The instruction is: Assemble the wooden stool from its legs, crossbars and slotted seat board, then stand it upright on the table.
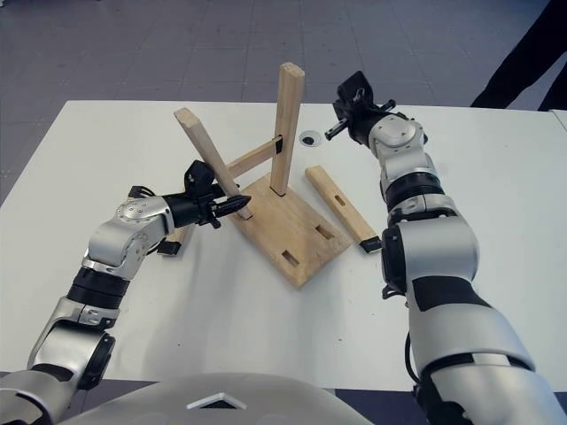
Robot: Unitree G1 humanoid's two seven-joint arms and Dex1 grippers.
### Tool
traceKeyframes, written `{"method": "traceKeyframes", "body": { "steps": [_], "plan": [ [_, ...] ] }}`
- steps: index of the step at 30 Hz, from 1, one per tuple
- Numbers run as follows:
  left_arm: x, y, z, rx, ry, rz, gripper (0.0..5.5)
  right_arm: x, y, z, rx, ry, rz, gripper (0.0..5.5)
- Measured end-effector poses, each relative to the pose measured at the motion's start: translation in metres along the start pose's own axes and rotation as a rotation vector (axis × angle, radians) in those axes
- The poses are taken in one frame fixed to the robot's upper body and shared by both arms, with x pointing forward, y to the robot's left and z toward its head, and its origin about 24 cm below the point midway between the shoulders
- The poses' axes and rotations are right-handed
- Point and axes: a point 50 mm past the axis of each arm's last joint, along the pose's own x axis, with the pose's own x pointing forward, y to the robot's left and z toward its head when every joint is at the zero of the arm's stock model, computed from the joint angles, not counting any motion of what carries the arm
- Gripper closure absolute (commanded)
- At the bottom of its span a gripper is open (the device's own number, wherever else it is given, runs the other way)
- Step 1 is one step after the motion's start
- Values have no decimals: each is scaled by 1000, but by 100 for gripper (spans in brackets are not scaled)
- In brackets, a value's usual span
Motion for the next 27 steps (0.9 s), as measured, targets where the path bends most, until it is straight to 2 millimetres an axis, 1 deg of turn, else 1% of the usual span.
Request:
{"method": "traceKeyframes", "body": {
  "steps": [1, 2, 3, 4, 5, 7, 9, 11, 14, 16, 18, 20, 21, 22, 23, 24, 25, 27],
  "plan": [
    [0, 0, 0, 0, 0, -1, 345, 4, 10, 5, -16, -33, 70, 522],
    [0, 0, 0, 3, 1, -6, 345, 10, 27, 16, -30, -101, 188, 522],
    [0, 0, 3, 8, -4, -13, 345, 13, 37, 25, -28, -156, 257, 522],
    [-4, 1, 3, 11, -13, -29, 345, 9, 38, 25, -7, -195, 309, 522],
    [-6, 1, 5, 19, -24, -45, 345, 4, 38, 25, 18, -224, 323, 522],
    [-9, 0, 9, 37, -43, -70, 345, -4, 37, 25, 80, -270, 326, 522],
    [-10, -1, 8, 36, -48, -87, 345, -10, 39, 24, 132, -282, 328, 522],
    [-11, -1, 4, 26, -46, -93, 345, -16, 40, 23, 145, -281, 334, 522],
    [-8, -1, -2, 4, -39, -94, 345, -18, 40, 22, 101, -245, 350, 522],
    [-6, -1, -6, -3, -23, -85, 345, -19, 39, 17, 71, -212, 346, 522],
    [-4, -1, -6, 14, -11, -83, 345, -20, 39, 11, 79, -202, 327, 522],
    [-1, -2, -4, 27, -4, -77, 345, -26, 44, -7, 125, -165, 310, 522],
    [-1, -2, -4, 26, -6, -76, 309, -28, 50, -17, 158, -142, 312, 522],
    [0, -3, -3, 26, -7, -74, 293, -30, 56, -28, 201, -117, 309, 522],
    [2, -3, -11, 24, 54, -48, 274, -34, 59, -38, 234, -93, 295, 522],
    [2, -4, -24, -16, 97, -39, 257, -39, 59, -43, 251, -83, 274, 522],
    [2, -5, -22, -19, 85, -40, 242, -44, 58, -50, 271, -65, 252, 522],
    [2, -4, -21, -30, 86, -33, 214, -52, 64, -56, 305, -56, 232, 522]
  ]
}}
